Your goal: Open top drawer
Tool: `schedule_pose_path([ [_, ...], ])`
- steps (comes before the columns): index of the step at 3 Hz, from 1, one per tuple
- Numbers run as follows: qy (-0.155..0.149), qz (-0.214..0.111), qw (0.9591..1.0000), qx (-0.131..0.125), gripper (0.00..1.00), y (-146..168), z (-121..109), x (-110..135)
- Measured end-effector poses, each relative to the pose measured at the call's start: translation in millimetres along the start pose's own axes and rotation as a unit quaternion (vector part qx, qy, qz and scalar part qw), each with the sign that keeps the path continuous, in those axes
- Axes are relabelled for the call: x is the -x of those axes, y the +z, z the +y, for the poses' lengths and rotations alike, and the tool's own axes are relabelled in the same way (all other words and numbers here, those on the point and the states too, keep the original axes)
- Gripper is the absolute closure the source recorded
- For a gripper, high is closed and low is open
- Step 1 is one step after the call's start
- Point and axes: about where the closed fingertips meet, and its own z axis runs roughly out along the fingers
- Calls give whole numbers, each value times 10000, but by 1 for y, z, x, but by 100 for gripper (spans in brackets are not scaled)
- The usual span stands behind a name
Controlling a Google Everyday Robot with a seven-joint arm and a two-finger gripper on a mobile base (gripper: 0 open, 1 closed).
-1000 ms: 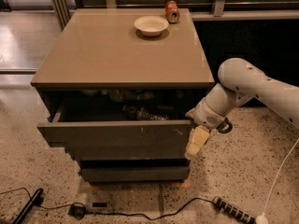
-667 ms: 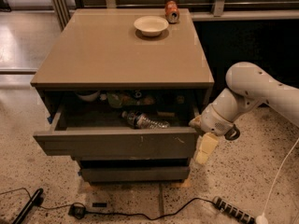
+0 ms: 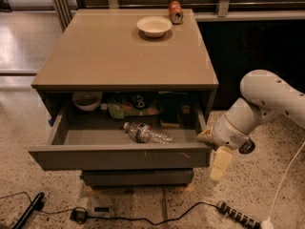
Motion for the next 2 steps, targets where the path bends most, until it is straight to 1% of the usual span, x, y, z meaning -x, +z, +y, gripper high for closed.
schedule_pose_path([
  [1,5,43,10000,74,0,1,15,-6],
  [2,5,44,10000,74,0,0,16,-3],
])
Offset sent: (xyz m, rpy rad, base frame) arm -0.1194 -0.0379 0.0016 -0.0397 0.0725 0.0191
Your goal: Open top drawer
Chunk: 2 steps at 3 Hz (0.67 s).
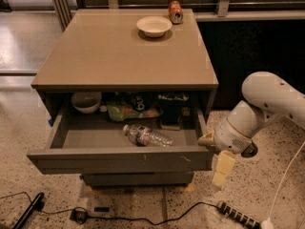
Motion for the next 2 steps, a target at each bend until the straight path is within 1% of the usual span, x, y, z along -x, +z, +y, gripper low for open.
schedule_pose_path([
  [1,29,16,10000,12,0,1,13,-3],
  [2,29,16,10000,12,0,1,13,-3],
])
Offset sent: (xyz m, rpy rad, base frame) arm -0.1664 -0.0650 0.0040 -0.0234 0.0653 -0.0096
